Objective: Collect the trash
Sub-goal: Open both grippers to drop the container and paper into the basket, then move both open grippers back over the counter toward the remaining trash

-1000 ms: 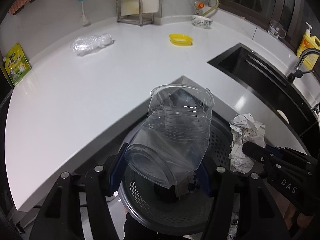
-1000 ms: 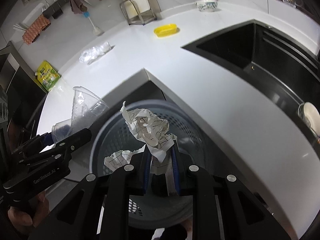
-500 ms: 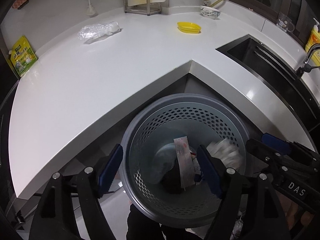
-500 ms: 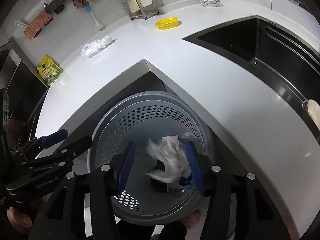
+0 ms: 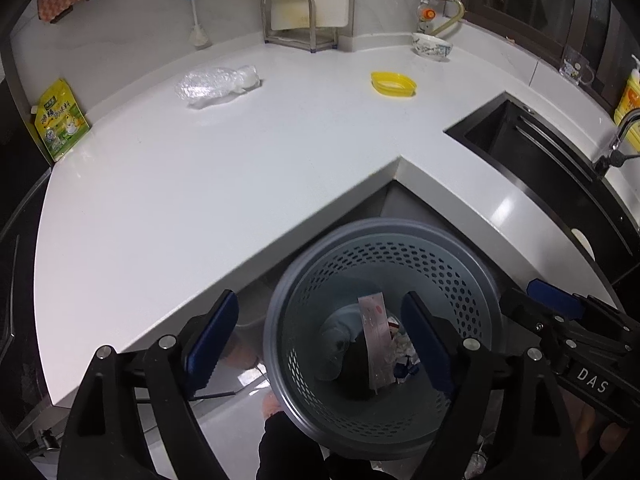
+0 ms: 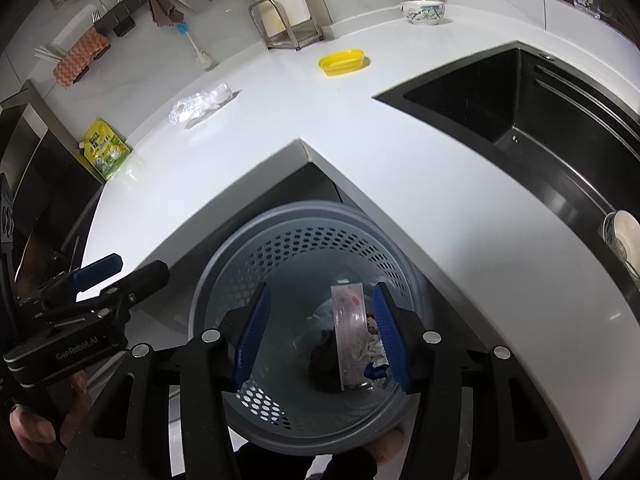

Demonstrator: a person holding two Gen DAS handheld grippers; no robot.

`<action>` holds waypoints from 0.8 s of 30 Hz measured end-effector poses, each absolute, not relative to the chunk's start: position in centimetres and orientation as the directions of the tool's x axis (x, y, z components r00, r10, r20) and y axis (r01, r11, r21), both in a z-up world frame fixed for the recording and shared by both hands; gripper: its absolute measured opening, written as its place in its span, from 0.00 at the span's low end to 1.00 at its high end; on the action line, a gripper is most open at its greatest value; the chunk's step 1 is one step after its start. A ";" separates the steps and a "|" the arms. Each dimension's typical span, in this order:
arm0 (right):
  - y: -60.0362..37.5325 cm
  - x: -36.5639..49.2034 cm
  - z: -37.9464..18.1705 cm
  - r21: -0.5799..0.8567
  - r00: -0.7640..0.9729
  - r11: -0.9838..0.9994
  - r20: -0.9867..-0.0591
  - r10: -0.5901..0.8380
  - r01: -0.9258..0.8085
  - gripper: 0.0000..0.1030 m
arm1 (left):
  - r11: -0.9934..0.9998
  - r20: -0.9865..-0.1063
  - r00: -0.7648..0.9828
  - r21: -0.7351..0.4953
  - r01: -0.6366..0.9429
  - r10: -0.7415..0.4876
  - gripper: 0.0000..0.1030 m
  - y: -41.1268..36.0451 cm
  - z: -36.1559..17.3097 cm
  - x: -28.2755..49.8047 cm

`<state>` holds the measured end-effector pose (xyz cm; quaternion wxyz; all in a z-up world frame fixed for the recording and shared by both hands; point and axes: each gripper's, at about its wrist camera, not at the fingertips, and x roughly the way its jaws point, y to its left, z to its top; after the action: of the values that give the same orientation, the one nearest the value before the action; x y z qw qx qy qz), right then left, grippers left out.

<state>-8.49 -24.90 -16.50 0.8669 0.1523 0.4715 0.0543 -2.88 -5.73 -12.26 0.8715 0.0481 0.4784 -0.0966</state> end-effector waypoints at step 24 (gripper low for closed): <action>-21.6 0.0 -9.8 0.304 0.685 0.949 -0.710 0.165 0.086 0.52 | 0.991 -0.720 0.689 0.015 0.131 -0.080 0.88 3.0 -5.0 10.1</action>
<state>-0.02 -21.57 -9.78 0.9041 0.1584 0.3963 0.0219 10.10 2.96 -4.98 0.9184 0.0324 0.3901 -0.0575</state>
